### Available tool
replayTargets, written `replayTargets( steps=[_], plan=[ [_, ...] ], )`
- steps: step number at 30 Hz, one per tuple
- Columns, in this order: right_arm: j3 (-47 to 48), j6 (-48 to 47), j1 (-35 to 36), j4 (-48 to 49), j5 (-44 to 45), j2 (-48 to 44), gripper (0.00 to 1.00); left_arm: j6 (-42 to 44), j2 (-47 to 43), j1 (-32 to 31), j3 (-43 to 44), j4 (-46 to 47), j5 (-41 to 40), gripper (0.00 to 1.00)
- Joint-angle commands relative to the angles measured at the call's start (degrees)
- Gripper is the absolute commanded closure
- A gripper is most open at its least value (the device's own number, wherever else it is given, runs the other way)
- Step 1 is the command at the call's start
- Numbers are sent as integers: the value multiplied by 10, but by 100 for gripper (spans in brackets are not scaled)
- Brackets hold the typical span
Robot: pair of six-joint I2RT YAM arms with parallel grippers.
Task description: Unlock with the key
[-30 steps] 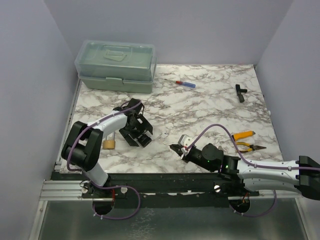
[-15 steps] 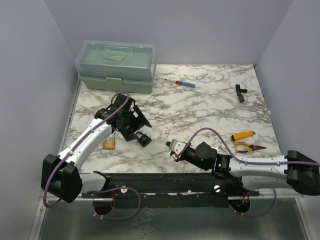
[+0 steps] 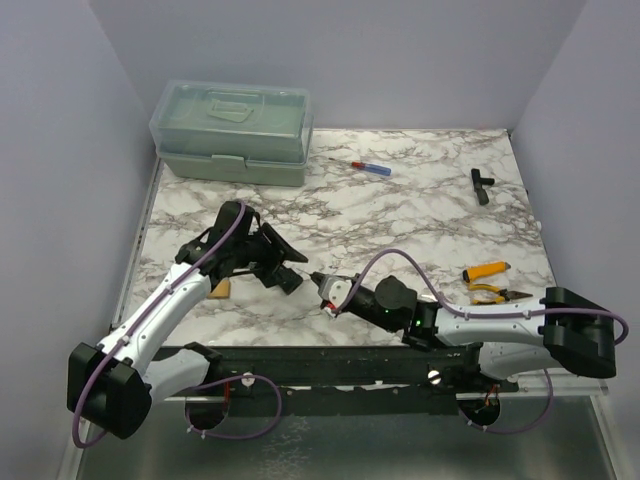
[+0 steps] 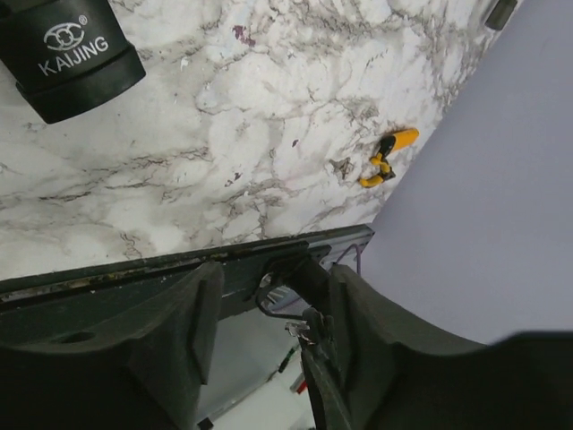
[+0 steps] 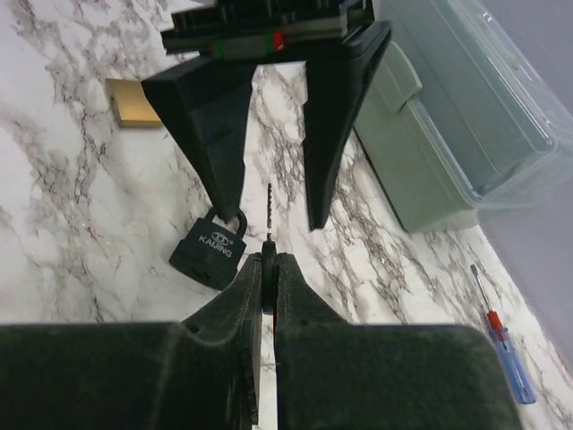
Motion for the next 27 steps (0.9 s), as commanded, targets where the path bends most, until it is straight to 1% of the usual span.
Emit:
replayTargets(
  steps=[1,3,8,10,11,13,14,15,20,21,22,23,24,25,27],
  plan=[
    [33,10,4,45,-16,31,100,-88,-8,-1,-23,22,39,50],
    [37,15,4,52,-18,41,100,-93,-12,-1,-28,23,37,54],
    [41,26,4,52,-24,57,100,-97,-18,-1,-34,26,29,68],
    [42,29,5,51,-25,61,100,-98,-17,-1,-36,29,25,70],
    [42,30,5,50,-24,64,100,-98,-17,-1,-37,30,23,73],
    [42,34,6,48,-24,66,100,-98,-17,-1,-40,31,15,86],
    [42,35,5,47,-24,66,100,-99,-17,-1,-41,32,11,95],
    [41,37,5,47,-24,67,100,-99,-17,-1,-41,32,7,100],
    [48,66,8,34,-16,74,99,-95,-12,-1,-42,37,-8,100],
    [52,82,8,27,-10,74,94,-93,-13,-1,-42,40,-11,100],
    [56,102,8,20,-1,74,80,-90,-15,-1,-41,43,-16,100],
    [60,125,8,13,10,73,63,-86,-18,-1,-40,49,-22,100],
    [61,149,8,9,15,69,51,-81,-22,-1,-40,54,-29,100],
    [57,171,8,7,12,61,42,-75,-26,-1,-38,61,-38,100],
    [39,215,8,10,-1,38,33,-61,-33,-1,-36,78,-57,100]
  ],
)
